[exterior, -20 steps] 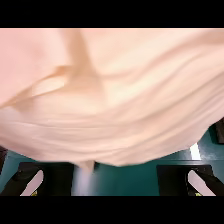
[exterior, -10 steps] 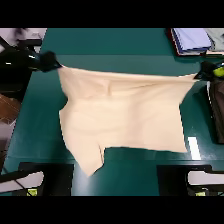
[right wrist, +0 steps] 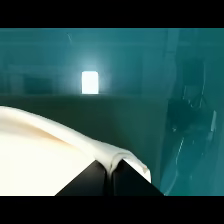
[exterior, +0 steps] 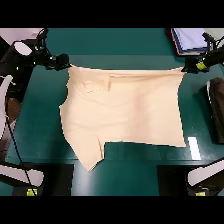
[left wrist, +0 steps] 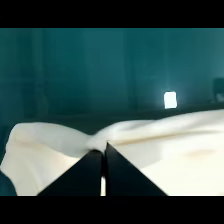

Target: Fold the shirts.

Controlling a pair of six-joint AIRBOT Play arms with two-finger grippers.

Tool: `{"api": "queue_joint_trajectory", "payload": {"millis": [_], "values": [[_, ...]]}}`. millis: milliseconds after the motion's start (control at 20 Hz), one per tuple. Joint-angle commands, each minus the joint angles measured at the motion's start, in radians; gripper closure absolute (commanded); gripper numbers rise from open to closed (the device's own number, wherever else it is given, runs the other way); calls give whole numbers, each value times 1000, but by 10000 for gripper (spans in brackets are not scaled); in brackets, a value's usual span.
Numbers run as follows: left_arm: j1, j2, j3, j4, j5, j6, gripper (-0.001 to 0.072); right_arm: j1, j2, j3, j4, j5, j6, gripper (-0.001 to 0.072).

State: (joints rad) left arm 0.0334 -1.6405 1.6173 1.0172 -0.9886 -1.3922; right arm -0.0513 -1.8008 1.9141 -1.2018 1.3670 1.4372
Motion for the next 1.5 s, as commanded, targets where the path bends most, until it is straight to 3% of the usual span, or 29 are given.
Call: {"api": "queue_joint_trajectory", "payload": {"millis": [0, 150, 450, 500, 550, 600, 800, 950, 1200, 1450], "values": [[13, -12, 32, 73, -229, 13, 687, 2, 53, -45, -6, 28, -25, 696], [10, -12, -42, 99, -309, 13, 687, 5, 130, -225, -6, 8, -25, 696], [10, -12, -238, 98, -247, -5, 683, 18, 190, -476, 16, -83, -24, 689], [10, -12, -251, 98, -236, -16, 530, 17, 189, -493, 39, -85, -24, 552], [10, -12, -253, 98, -233, -20, 244, 16, 189, -500, 56, -85, -24, 304], [10, -8, -252, 97, -234, -34, 209, 11, 190, -499, 59, -82, -24, 245], [11, 143, -293, 216, -271, -51, 210, -27, 279, -540, 56, -3, -24, 246], [11, 347, -490, 295, -290, -79, 210, -65, 428, -670, 56, -6, -24, 248], [11, 669, -929, 220, -312, -145, 210, -71, 616, -833, 60, -87, -24, 249], [10, 764, -1143, 60, -293, -152, 211, -70, 693, -867, 60, -130, -24, 250]]}}
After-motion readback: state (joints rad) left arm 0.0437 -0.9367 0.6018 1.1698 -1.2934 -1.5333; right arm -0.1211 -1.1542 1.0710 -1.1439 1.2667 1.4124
